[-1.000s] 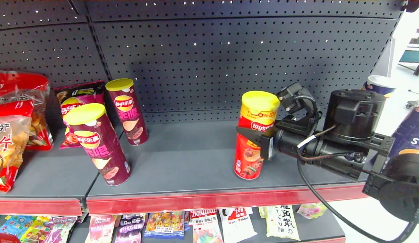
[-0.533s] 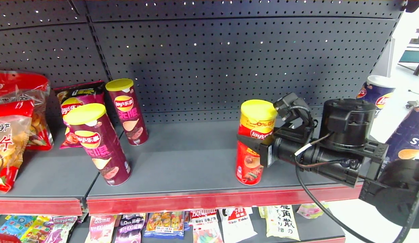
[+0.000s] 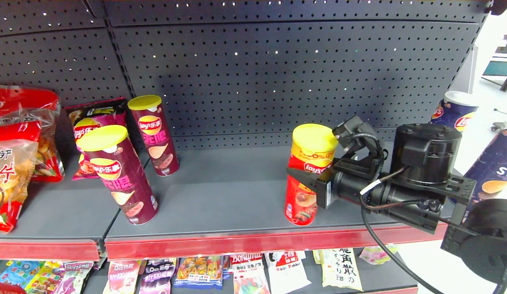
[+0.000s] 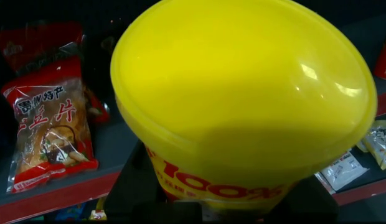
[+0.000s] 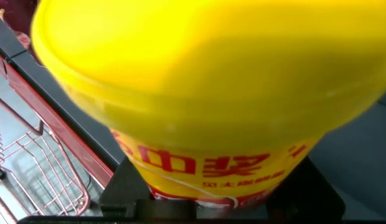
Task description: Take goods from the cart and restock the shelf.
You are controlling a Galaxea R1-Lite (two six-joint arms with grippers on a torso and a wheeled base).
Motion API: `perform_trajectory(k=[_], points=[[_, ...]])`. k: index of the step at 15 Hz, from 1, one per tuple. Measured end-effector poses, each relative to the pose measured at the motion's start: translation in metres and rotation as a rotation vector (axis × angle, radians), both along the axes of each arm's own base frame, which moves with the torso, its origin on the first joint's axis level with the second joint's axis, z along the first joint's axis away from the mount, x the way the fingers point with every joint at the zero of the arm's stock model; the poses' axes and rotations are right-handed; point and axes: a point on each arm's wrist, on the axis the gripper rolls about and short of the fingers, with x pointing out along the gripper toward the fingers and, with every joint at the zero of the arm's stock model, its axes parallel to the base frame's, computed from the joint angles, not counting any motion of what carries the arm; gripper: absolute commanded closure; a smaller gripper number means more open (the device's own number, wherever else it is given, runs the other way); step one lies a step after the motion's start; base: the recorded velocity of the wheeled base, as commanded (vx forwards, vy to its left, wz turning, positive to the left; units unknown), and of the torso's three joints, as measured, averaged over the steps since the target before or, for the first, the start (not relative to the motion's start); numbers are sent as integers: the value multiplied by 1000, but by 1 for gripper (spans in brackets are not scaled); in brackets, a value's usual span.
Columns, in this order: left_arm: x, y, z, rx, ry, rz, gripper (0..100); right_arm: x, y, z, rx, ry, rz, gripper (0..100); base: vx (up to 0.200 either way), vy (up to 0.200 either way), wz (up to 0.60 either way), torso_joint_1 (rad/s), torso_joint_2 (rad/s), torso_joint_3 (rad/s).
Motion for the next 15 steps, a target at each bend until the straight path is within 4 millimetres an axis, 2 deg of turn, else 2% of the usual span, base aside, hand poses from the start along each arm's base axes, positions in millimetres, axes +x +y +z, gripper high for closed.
perform_trajectory(k=[7, 8, 15], points=[[0, 0, 0, 0, 1, 0, 100, -2, -1, -2, -11, -2, 4, 100, 0, 0, 0, 0, 0, 0], [0, 0, 0, 0, 1, 0, 100, -2, -1, -2, -11, -2, 4, 0, 0, 0, 0, 0, 0, 0], [1, 0, -2, 2, 8, 0, 100, -5, -3, -2, -7, 8, 0, 0, 0, 0, 0, 0, 0, 0]])
